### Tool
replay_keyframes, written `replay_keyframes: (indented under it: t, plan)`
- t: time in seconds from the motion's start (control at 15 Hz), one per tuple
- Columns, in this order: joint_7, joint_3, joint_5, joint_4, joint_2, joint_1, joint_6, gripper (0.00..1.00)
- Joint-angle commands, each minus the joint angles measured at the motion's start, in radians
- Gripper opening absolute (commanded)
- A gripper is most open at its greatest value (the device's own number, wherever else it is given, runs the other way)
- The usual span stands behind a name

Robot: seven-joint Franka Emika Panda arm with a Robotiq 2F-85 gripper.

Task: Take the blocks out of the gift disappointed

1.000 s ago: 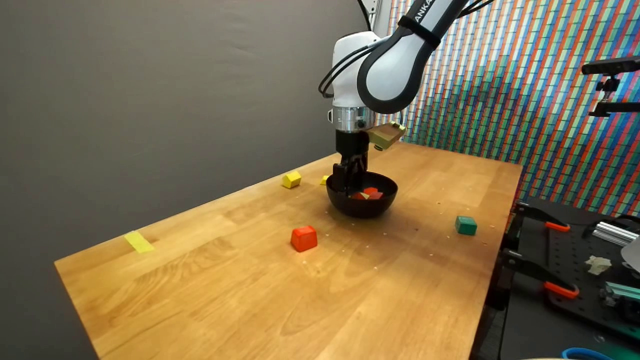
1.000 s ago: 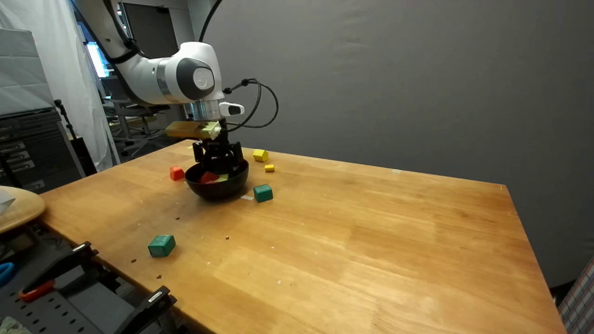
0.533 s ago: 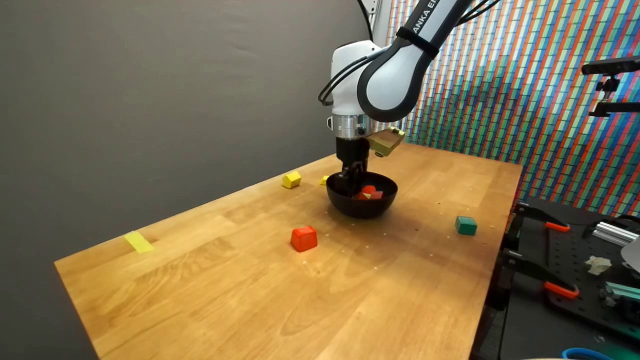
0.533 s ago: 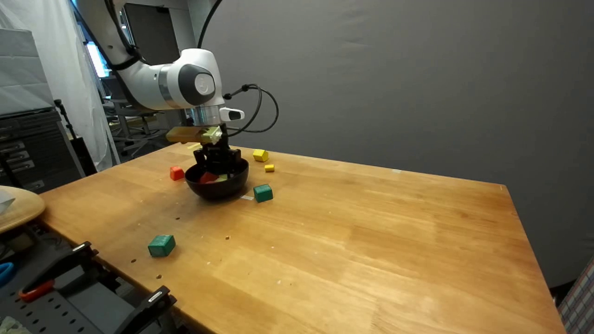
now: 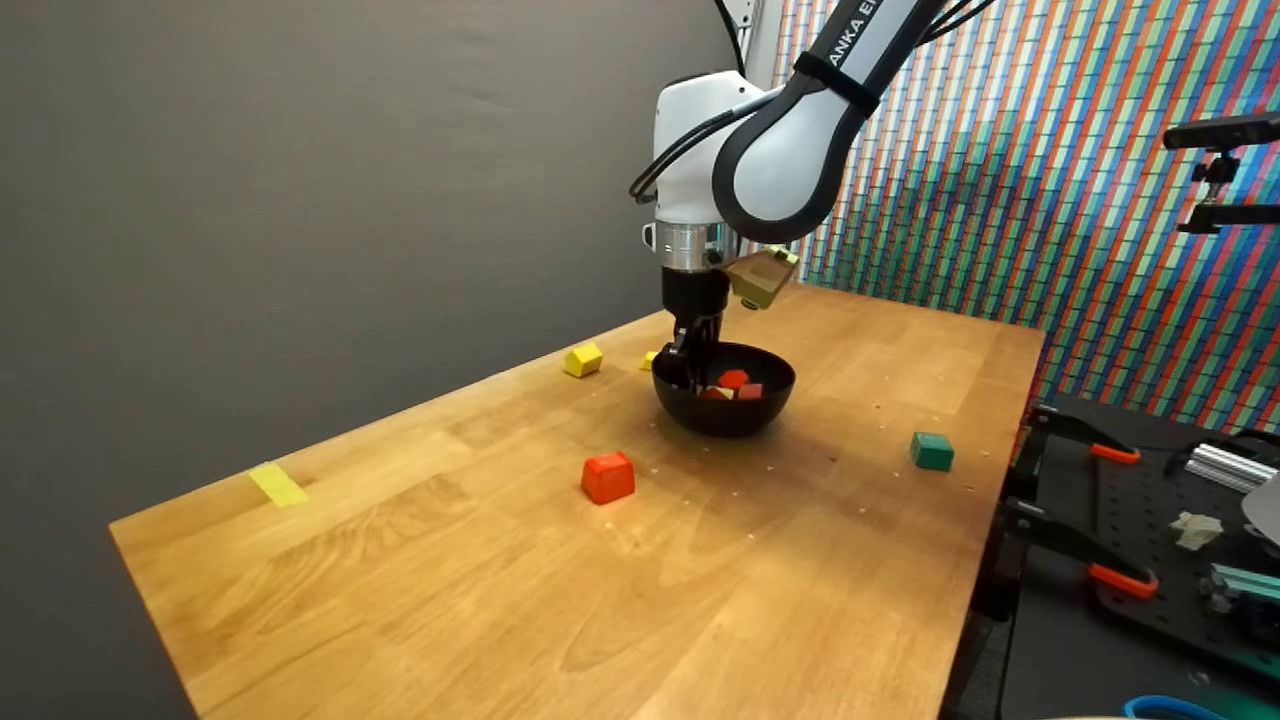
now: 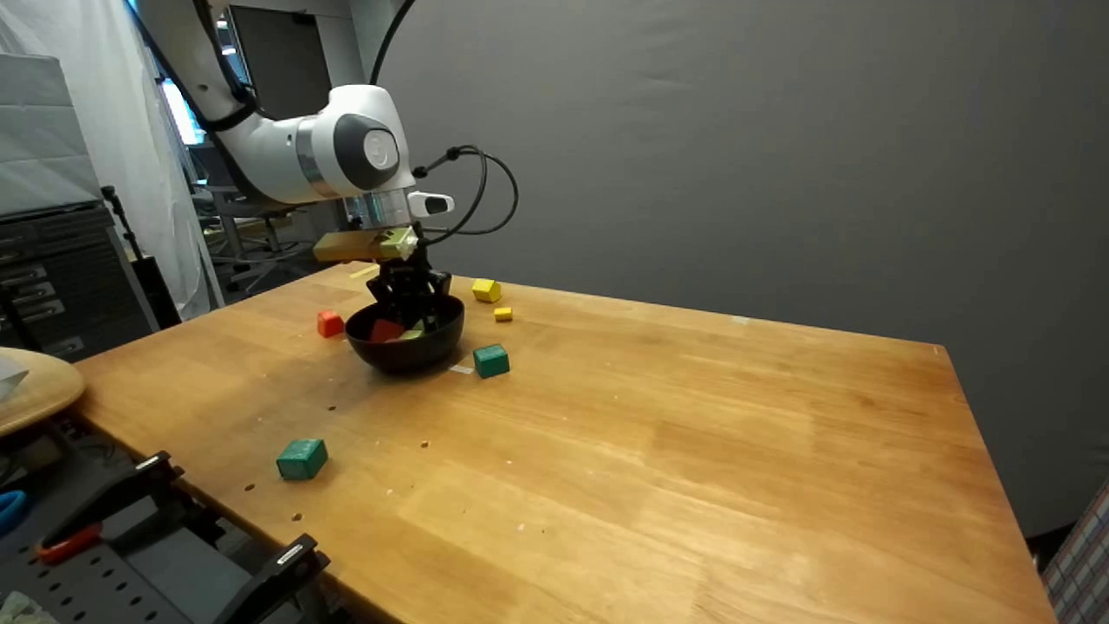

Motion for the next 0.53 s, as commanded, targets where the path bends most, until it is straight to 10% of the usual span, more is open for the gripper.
replay_keyframes:
  t: [0.0, 0.47]
  plan:
    - [0.031, -0.035, -0.045, -0.028, -0.063, 0.027, 0.035, 0.18]
    - [0.023, -0.019, -0.133, -0.093, -0.217, 0.044, 0.153, 0.18]
